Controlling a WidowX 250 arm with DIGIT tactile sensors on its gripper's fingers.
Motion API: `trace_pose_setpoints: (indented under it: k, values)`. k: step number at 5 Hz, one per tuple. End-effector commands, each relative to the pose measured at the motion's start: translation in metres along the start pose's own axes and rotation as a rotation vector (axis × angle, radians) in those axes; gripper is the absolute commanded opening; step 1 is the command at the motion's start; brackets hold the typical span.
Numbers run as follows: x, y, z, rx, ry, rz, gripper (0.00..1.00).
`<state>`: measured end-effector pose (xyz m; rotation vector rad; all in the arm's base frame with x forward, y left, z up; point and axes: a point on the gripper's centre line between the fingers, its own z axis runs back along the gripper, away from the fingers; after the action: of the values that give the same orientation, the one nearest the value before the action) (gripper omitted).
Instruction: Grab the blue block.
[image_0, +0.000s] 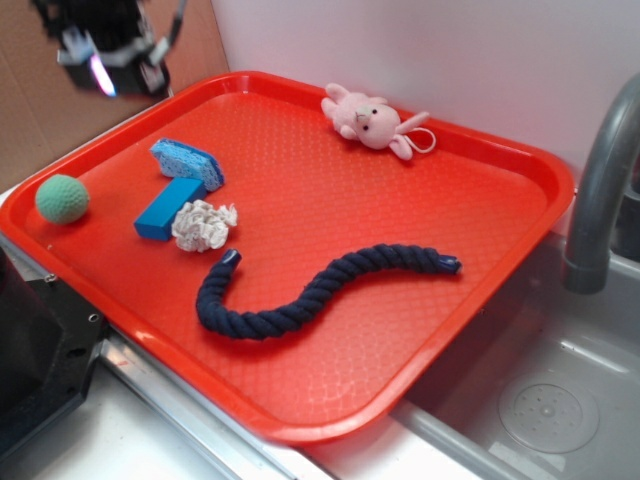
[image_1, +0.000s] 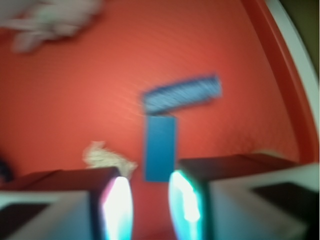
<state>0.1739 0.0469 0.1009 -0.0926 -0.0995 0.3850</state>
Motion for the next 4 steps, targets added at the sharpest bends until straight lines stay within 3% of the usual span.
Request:
trace_pose_setpoints:
  k: [1,3,4]
  values:
    - [0.007,0.018,-0.060,0.036,0.015,0.093,1.00]
    - [0.006,-0.001,-0.089,0.055,0.049,0.048,1.00]
    - [0.003,-0.001,-0.085,0.068,0.068,0.029,0.00]
